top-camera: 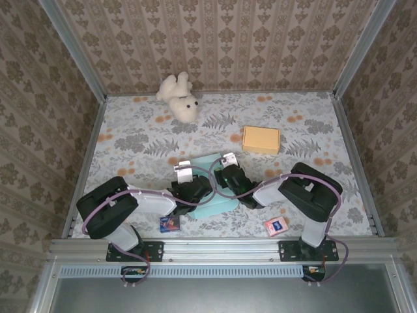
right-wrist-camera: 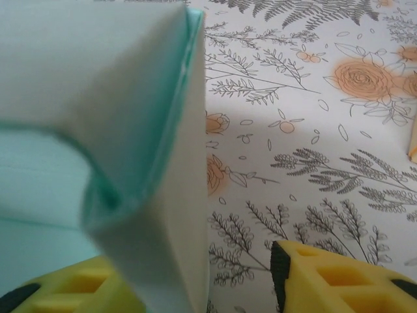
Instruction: Fold the paper box
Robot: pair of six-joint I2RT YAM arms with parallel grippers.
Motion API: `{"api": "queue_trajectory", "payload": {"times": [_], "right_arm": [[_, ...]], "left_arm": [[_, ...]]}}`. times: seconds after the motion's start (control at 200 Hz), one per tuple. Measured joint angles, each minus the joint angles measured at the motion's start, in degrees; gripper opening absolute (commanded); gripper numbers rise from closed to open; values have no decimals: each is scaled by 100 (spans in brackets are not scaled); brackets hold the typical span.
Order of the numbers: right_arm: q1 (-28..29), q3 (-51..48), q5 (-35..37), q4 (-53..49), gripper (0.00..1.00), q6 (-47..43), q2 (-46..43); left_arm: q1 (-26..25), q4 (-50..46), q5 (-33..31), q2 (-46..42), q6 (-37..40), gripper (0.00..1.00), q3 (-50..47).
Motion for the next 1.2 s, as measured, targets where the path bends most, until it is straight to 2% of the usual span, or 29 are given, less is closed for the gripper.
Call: {"api": "queue_trajectory", "payload": {"times": [0.14,0.24,0.335,0.445,0.52,0.645,0.71,0.835,0.995,1.1,1.2], "right_arm": [[-57,155,131,28,39,-168,280],[-44,177,219,144,27,-192,411],[2,109,382,315,20,-129,415],[79,20,697,378,19,101,398],[116,-46,907,382,23,227,350],[118,-236,997,529,43,249,251],[105,-387,879,623,50,234,184],[81,-638,466,662,55,245,-98],[186,-1117,24,649,58,247,-769],[323,-1475,-199,516,59,280,-1558],[413,-1576,-343,-57,60,367,-2579]], "left_arm": [[0,20,17,0,0,0,-7],[28,20,96,4,0,0,-33],[42,81,162,4,-7,0,-33],[42,210,317,4,-9,0,-33],[42,278,404,4,-13,0,-33],[44,306,457,4,-26,0,-33],[52,264,455,4,-24,0,-33],[83,197,413,15,-22,0,-33],[181,118,229,48,-7,0,-28],[223,44,160,52,55,0,-24],[260,0,155,55,166,0,4]]}}
